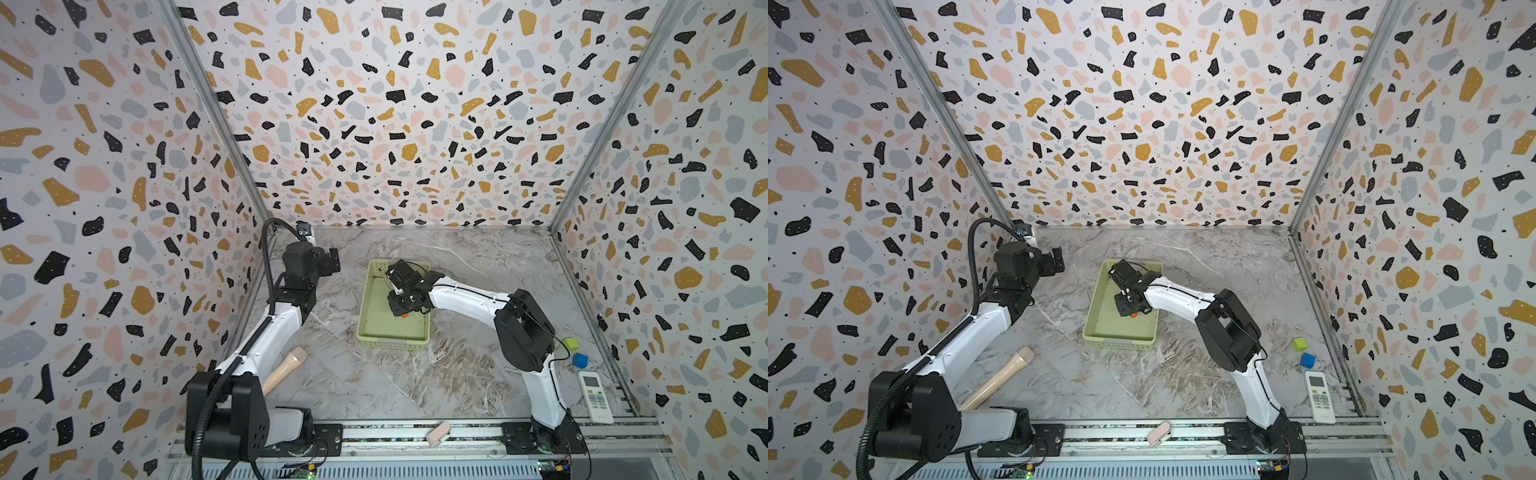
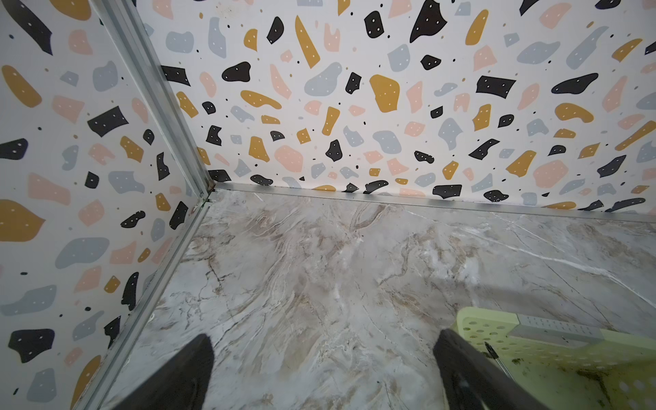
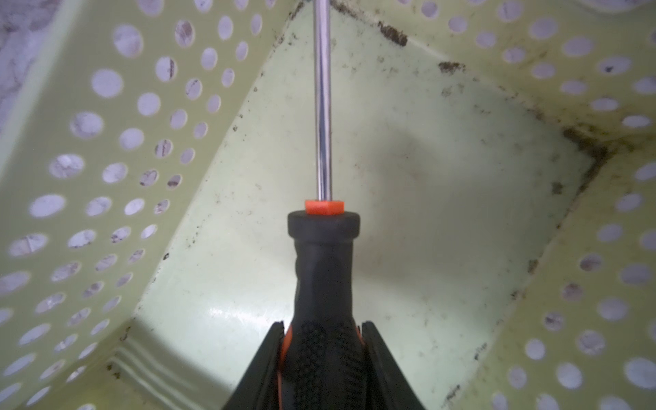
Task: Put the screwdriver in the bin
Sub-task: Place the screwdriver into the bin.
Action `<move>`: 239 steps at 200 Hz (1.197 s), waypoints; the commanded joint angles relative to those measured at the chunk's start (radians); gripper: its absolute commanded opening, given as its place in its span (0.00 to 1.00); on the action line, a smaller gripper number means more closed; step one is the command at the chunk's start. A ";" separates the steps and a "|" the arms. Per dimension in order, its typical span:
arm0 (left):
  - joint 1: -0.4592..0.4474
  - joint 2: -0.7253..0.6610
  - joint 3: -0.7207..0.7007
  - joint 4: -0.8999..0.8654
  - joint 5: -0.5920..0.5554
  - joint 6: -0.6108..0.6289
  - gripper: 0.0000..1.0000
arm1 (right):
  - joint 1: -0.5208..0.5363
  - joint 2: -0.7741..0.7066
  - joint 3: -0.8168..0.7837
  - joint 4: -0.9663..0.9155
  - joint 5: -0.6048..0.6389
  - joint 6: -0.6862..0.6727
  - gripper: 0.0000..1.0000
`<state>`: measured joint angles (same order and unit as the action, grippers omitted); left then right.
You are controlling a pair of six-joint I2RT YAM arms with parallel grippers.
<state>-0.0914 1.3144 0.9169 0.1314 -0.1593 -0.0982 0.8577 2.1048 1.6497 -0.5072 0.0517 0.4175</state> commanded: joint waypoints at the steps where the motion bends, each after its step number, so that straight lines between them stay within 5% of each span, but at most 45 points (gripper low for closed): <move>1: 0.002 0.002 0.035 0.019 -0.008 0.009 0.99 | 0.005 -0.017 -0.009 0.010 0.000 -0.002 0.30; 152: 0.002 0.000 0.037 0.017 -0.006 0.006 1.00 | 0.001 0.011 -0.024 0.010 0.009 -0.002 0.33; 239: 0.002 0.001 0.037 0.018 -0.007 0.006 1.00 | 0.001 0.012 -0.025 0.006 0.020 0.001 0.43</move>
<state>-0.0914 1.3144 0.9169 0.1310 -0.1596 -0.0978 0.8577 2.1242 1.6279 -0.4938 0.0559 0.4179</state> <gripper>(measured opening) 0.995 0.423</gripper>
